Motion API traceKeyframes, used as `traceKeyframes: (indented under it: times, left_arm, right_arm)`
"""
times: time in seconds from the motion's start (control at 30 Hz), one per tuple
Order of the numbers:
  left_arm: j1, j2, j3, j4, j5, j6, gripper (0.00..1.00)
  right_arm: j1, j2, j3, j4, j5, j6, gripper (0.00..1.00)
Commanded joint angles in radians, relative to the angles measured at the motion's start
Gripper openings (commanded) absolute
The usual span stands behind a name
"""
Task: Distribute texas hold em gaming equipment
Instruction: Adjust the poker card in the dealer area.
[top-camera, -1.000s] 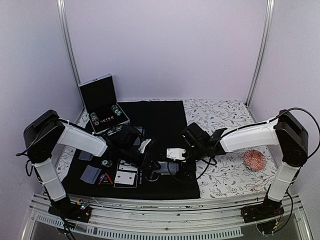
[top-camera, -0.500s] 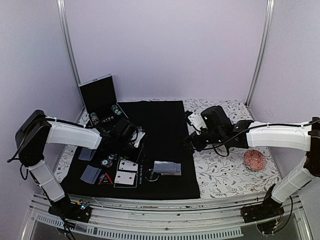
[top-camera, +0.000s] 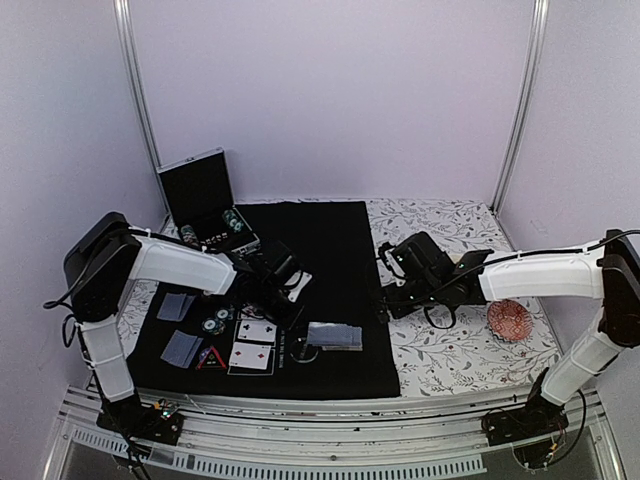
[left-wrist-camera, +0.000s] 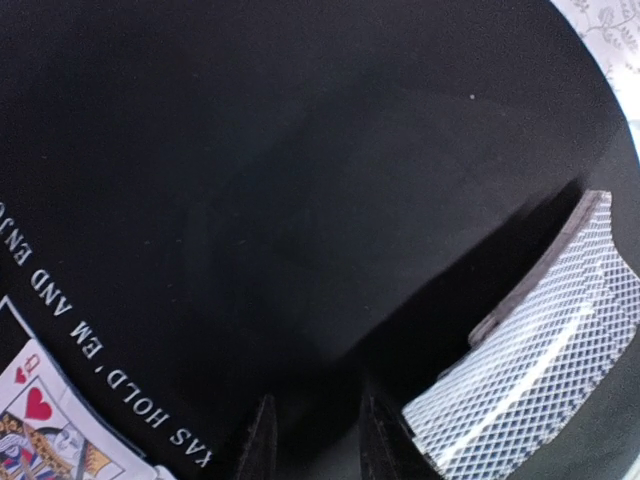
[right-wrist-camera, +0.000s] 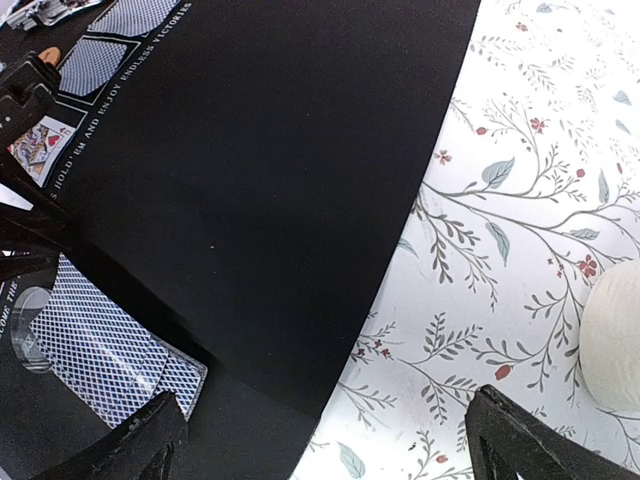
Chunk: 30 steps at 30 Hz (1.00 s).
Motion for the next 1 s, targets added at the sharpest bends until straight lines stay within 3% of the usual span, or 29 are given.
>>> traceKeyframes:
  times: [0.0, 0.3, 0.5, 0.6, 0.73, 0.87, 0.97]
  left_arm:
    - [-0.055, 0.023, 0.039, -0.010, 0.048, 0.027, 0.30]
    - [-0.073, 0.007, 0.057, -0.017, 0.062, 0.067, 0.32]
    - [0.039, -0.141, 0.090, -0.047, 0.001, 0.080, 0.39]
    - [0.110, -0.229, 0.111, -0.033, -0.085, 0.106, 0.51]
    - [0.239, -0.395, 0.030, 0.080, -0.292, 0.149, 0.80]
    - [0.399, -0.599, -0.168, 0.327, -0.475, 0.148, 0.96]
    - [0.499, -0.760, -0.383, 0.591, -0.615, 0.205, 0.98]
  right_arm:
    - [0.006, -0.052, -0.023, -0.004, 0.027, 0.024, 0.99]
    - [0.005, -0.116, -0.037, 0.003, 0.050, 0.021, 0.99]
    - [-0.033, -0.188, -0.018, 0.012, 0.052, -0.046, 0.99]
    - [-0.088, -0.270, -0.038, 0.086, 0.001, -0.110, 0.99]
    - [-0.238, -0.424, -0.088, 0.207, -0.113, -0.169, 0.99]
    - [-0.415, -0.583, -0.194, 0.358, -0.220, -0.197, 0.99]
    - [-0.543, -0.674, -0.305, 0.441, -0.244, -0.207, 0.99]
